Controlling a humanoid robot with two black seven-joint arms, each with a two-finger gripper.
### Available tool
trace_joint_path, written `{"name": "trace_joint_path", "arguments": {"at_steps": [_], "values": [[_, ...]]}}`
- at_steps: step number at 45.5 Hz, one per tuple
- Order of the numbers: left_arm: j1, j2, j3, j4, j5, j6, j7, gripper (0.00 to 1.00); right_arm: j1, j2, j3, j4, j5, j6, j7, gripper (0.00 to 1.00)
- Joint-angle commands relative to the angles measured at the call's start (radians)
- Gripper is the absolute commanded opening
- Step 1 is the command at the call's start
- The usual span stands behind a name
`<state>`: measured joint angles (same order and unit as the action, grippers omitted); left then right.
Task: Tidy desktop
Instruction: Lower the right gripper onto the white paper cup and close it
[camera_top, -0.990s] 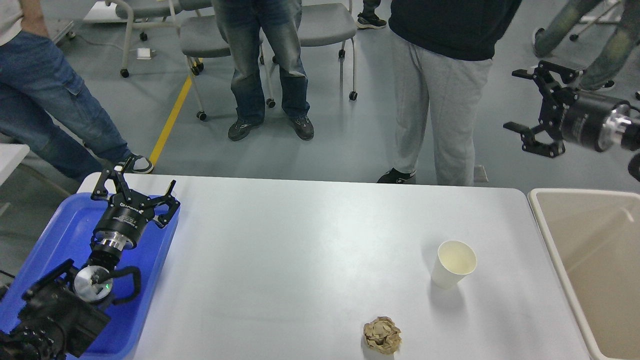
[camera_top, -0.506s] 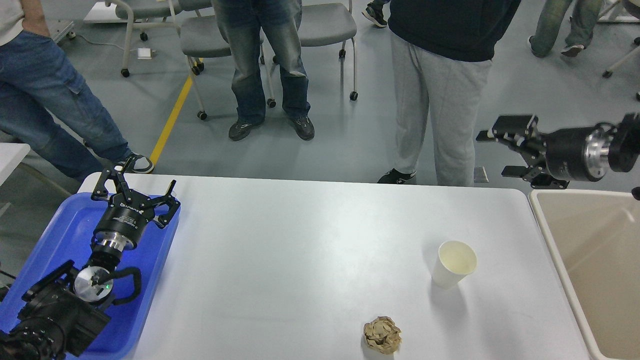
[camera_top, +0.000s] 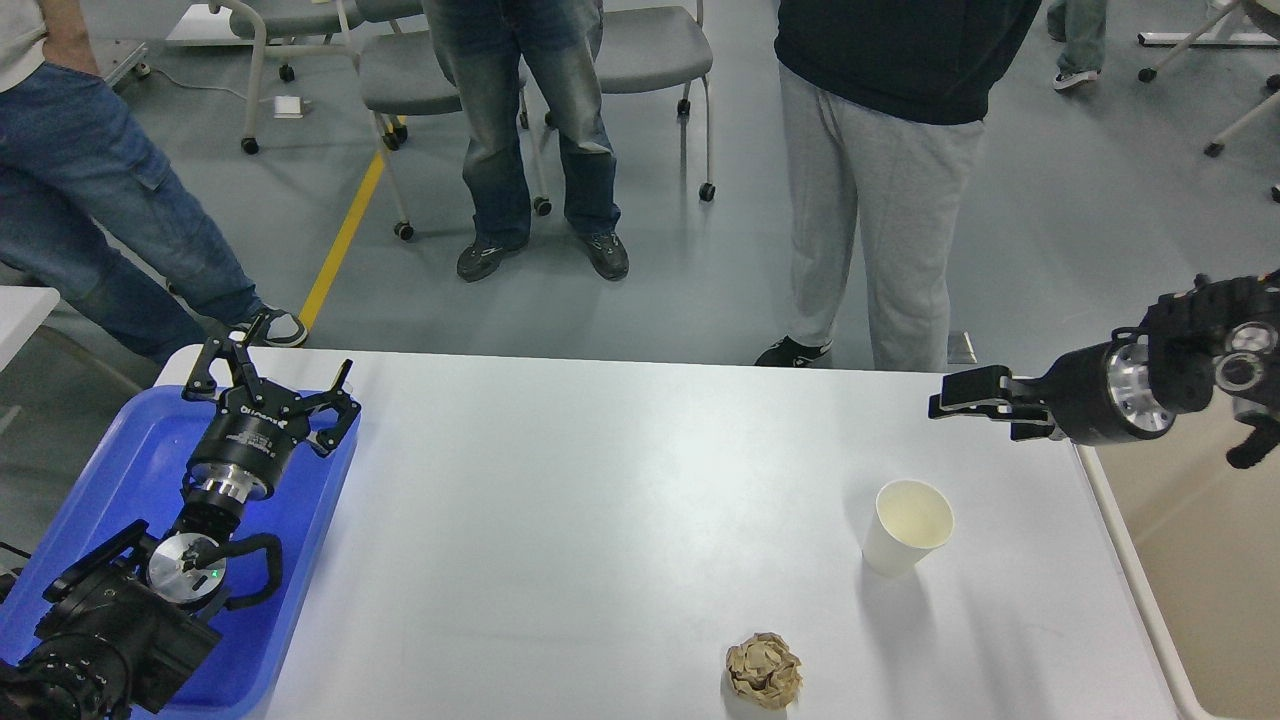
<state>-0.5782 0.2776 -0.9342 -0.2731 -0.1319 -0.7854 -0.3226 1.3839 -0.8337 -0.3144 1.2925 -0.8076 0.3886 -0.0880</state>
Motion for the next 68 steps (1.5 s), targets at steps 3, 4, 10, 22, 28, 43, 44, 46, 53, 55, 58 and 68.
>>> {"name": "trace_joint_path", "arguments": {"at_steps": [3,4,10,22,28,43,44,46,53,55,58,68], "values": [[0.0,0.0,0.0,0.0,0.0,0.0,0.0,1.0,-0.016,0.1,-0.075,-0.027,-0.107,-0.01,0.001,1.0],[0.0,0.0,0.0,0.0,0.0,0.0,0.0,1.0,-0.023,0.105,-0.077,-0.035,-0.114,-0.011,0.002,1.0],[0.0,0.0,0.0,0.0,0.0,0.0,0.0,1.0,-0.069,0.148,-0.08,-0.088,-0.16,-0.045,0.007,1.0],[0.0,0.0,0.0,0.0,0.0,0.0,0.0,1.0,-0.149,0.189,-0.072,-0.148,-0.173,-0.068,0.011,1.0],[0.0,0.0,0.0,0.0,0.0,0.0,0.0,1.0,-0.184,0.208,-0.066,-0.174,-0.174,-0.086,0.013,0.99],[0.0,0.0,0.0,0.0,0.0,0.0,0.0,1.0,-0.24,0.243,-0.061,-0.226,-0.174,-0.135,0.042,0.87],[0.0,0.0,0.0,0.0,0.0,0.0,0.0,1.0,-0.241,0.245,-0.061,-0.229,-0.174,-0.139,0.047,0.86],[0.0,0.0,0.0,0.0,0.0,0.0,0.0,1.0,-0.244,0.246,-0.061,-0.233,-0.174,-0.142,0.05,0.86],[0.0,0.0,0.0,0.0,0.0,0.0,0.0,1.0,-0.246,0.248,-0.066,-0.236,-0.174,-0.142,0.054,0.7],[0.0,0.0,0.0,0.0,0.0,0.0,0.0,1.0,-0.247,0.248,-0.068,-0.242,-0.174,-0.142,0.059,0.63],[0.0,0.0,0.0,0.0,0.0,0.0,0.0,1.0,-0.252,0.248,-0.069,-0.248,-0.174,-0.143,0.068,0.59],[0.001,0.0,-0.001,0.0,0.0,0.0,0.0,1.0,-0.25,0.237,-0.075,-0.249,-0.173,-0.143,0.083,0.02]]}}
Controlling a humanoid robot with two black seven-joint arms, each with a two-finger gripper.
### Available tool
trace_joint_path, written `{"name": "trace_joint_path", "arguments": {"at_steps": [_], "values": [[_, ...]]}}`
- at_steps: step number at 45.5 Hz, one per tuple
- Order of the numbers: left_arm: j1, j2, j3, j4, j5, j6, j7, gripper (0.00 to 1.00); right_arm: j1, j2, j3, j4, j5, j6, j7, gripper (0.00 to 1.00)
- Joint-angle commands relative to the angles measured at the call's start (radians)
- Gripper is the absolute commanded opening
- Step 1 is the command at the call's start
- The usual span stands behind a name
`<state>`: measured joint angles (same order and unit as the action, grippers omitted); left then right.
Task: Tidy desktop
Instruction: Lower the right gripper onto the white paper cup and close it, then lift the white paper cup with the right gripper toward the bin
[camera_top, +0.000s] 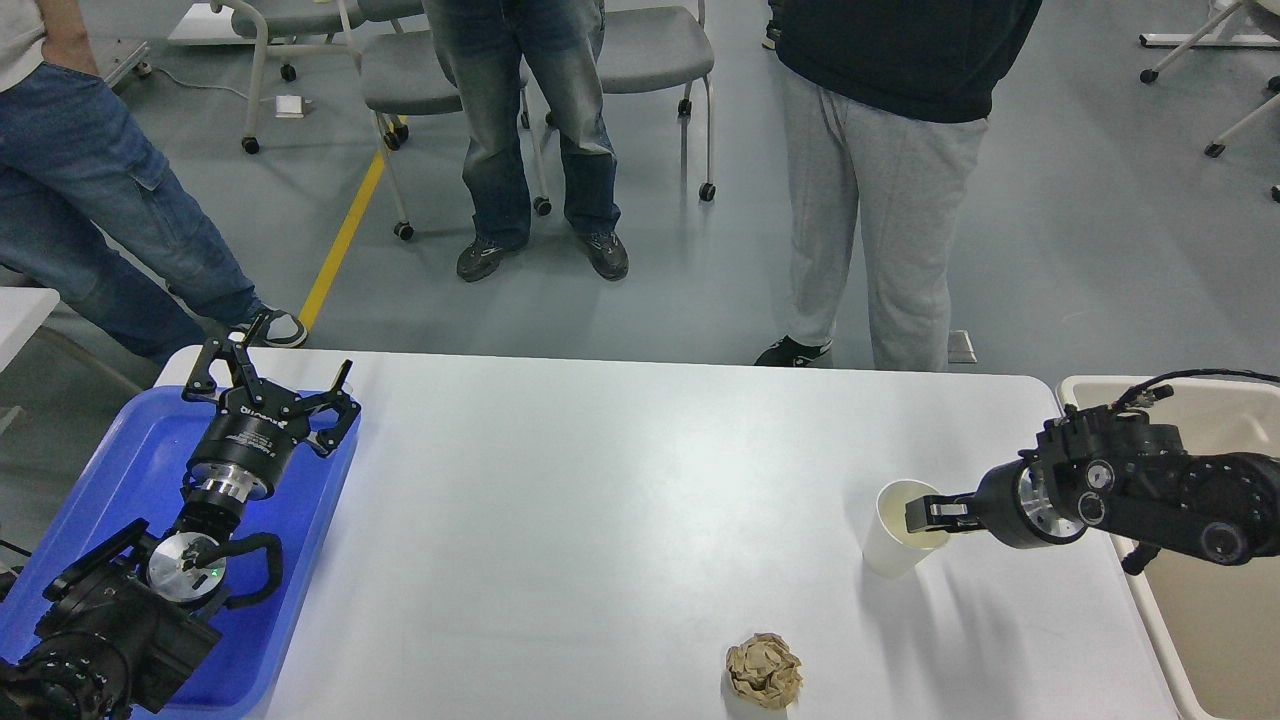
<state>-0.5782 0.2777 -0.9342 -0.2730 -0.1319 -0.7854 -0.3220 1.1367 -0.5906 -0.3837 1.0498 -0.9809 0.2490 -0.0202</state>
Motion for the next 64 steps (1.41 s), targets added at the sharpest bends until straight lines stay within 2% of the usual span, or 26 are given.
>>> {"name": "trace_joint_path", "arguments": {"at_steps": [1,26,36,48,64], "values": [[0.001,0.0,0.0,0.0,0.0,0.0,0.0,1.0,-0.002,-0.008,-0.006,-0.005,0.001,-0.004,0.016,0.01],[0.001,0.0,-0.002,0.0,0.0,0.0,0.0,1.0,0.034,-0.058,-0.007,0.026,0.022,0.01,0.031,0.0],[0.0,0.0,0.0,0.0,0.0,0.0,0.0,1.0,0.138,-0.152,-0.007,0.107,0.077,0.073,0.029,0.0],[0.001,0.0,0.0,0.0,0.0,0.0,0.0,1.0,0.365,-0.327,-0.011,0.26,0.14,0.197,0.019,0.0],[0.001,0.0,-0.002,0.0,0.0,0.0,0.0,1.0,0.555,-0.452,-0.011,0.279,0.139,0.335,-0.001,0.0]]}}
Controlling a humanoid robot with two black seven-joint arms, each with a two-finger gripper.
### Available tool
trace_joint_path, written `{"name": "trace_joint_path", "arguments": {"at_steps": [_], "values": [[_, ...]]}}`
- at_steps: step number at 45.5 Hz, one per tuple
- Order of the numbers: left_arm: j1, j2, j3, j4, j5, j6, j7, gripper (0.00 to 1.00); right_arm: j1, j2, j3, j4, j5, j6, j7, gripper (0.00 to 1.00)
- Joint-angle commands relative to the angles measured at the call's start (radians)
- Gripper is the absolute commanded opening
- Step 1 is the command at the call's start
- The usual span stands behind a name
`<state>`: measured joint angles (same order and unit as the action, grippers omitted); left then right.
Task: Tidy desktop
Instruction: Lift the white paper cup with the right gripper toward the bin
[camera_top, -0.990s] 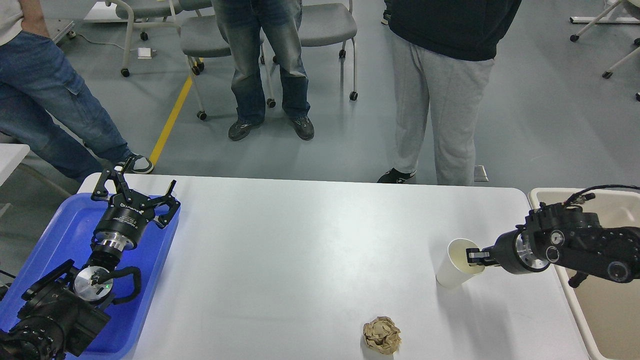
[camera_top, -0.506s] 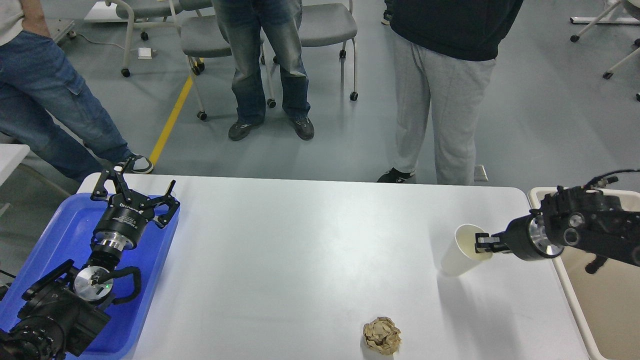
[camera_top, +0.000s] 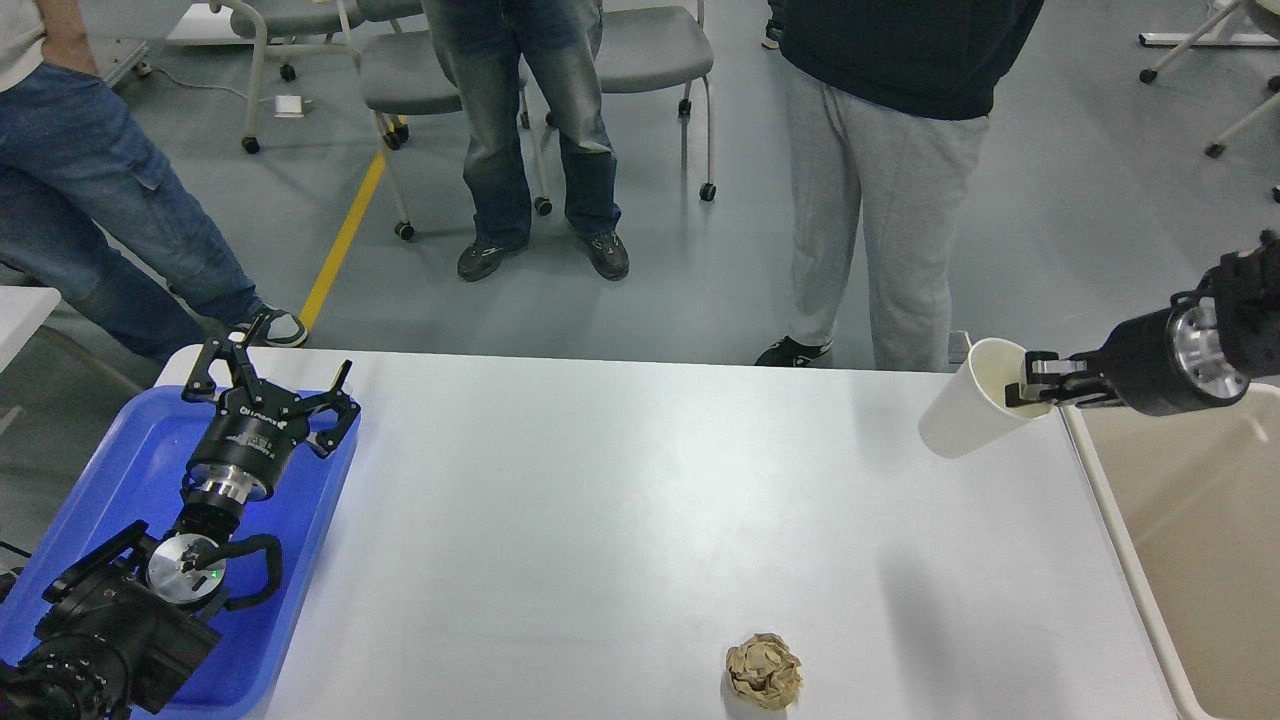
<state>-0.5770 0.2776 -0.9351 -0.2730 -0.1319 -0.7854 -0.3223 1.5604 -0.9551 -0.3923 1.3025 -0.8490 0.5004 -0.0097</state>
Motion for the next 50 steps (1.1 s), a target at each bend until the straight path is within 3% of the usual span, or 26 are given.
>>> {"name": "trace_joint_path", "arguments": {"at_steps": [1,19,38,50], "values": [[0.0,0.0,-0.001,0.0,0.0,0.0,0.0,1.0,0.138,-0.093,-0.002,0.027,0.007,0.089,-0.012,0.0],[0.0,0.0,-0.001,0.0,0.0,0.0,0.0,1.0,0.17,-0.157,0.024,-0.008,0.077,0.081,-0.053,0.0],[0.0,0.0,-0.001,0.0,0.0,0.0,0.0,1.0,0.006,-0.169,0.023,-0.276,0.399,-0.187,-0.061,0.0],[0.0,0.0,0.001,0.0,0.0,0.0,-0.001,1.0,-0.16,-0.117,0.027,-0.46,0.663,-0.368,-0.059,0.0]]}}
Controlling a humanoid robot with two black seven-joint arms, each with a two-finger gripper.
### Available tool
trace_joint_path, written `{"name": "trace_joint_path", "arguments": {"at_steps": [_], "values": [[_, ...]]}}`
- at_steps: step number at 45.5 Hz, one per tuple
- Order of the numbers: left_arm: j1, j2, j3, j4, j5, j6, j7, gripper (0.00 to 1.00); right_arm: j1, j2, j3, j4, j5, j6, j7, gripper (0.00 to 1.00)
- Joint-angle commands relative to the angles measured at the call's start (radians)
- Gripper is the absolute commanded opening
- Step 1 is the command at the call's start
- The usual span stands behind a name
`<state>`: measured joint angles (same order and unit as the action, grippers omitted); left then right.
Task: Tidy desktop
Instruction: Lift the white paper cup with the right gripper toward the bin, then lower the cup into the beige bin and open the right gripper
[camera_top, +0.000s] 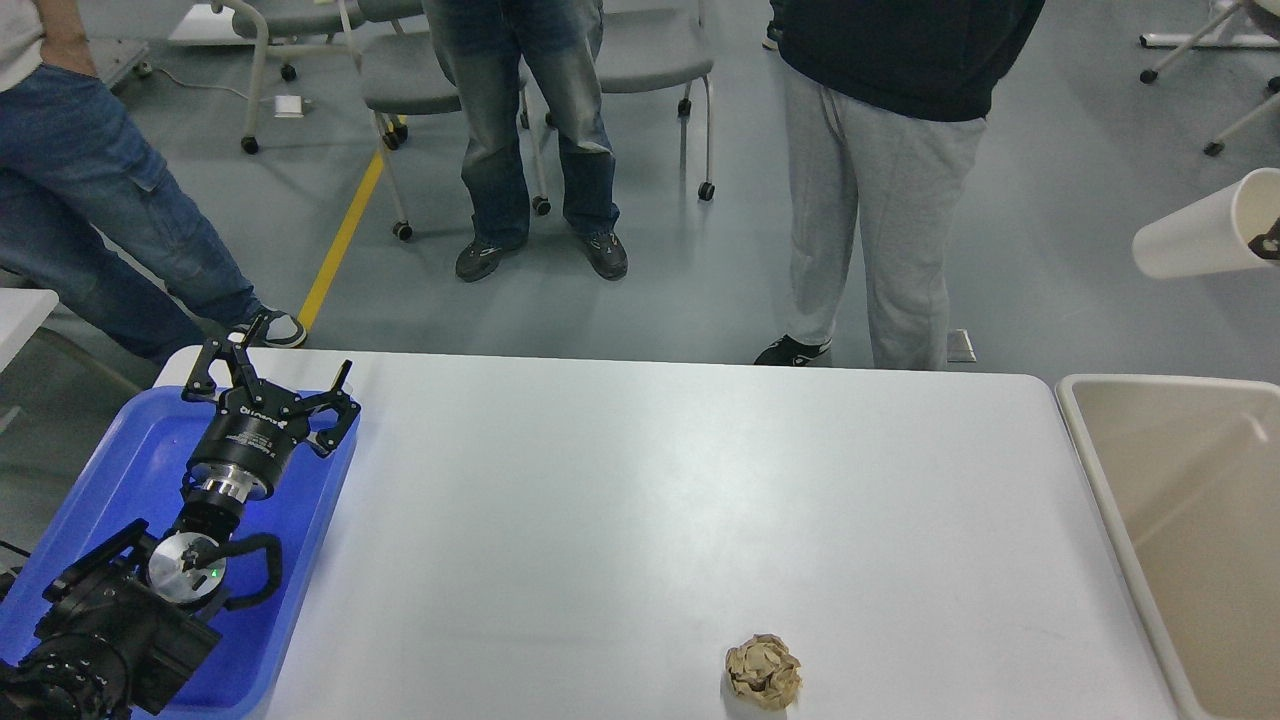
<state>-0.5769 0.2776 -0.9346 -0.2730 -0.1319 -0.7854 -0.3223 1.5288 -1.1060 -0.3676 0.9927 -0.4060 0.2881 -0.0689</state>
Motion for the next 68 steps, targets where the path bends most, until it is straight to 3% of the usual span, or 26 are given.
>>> {"name": "trace_joint_path", "arguments": {"at_steps": [1,13,25,32,52,68], "values": [[-0.001,0.0,0.0,0.0,0.0,0.0,-0.001,1.0,-0.142,0.038,0.002,-0.16,0.245,-0.174,0.0,0.0],[-0.001,0.0,0.0,0.0,0.0,0.0,0.0,1.0,-0.324,0.19,0.042,-0.368,0.489,-0.389,-0.002,0.0],[-0.001,0.0,0.0,0.0,0.0,0.0,0.0,1.0,-0.556,0.431,0.245,-0.773,0.546,-0.425,-0.006,0.0],[-0.001,0.0,0.0,0.0,0.0,0.0,0.0,1.0,-0.619,0.537,0.346,-0.934,0.547,-0.446,-0.019,0.0],[-0.001,0.002,0.0,0.0,0.0,0.0,-0.001,1.0,-0.739,0.615,0.555,-0.951,0.547,-0.553,-0.094,0.0],[-0.001,0.002,-0.001,0.0,0.0,0.0,-0.001,1.0,-0.771,0.637,0.633,-0.941,0.55,-0.552,-0.095,0.0]]}}
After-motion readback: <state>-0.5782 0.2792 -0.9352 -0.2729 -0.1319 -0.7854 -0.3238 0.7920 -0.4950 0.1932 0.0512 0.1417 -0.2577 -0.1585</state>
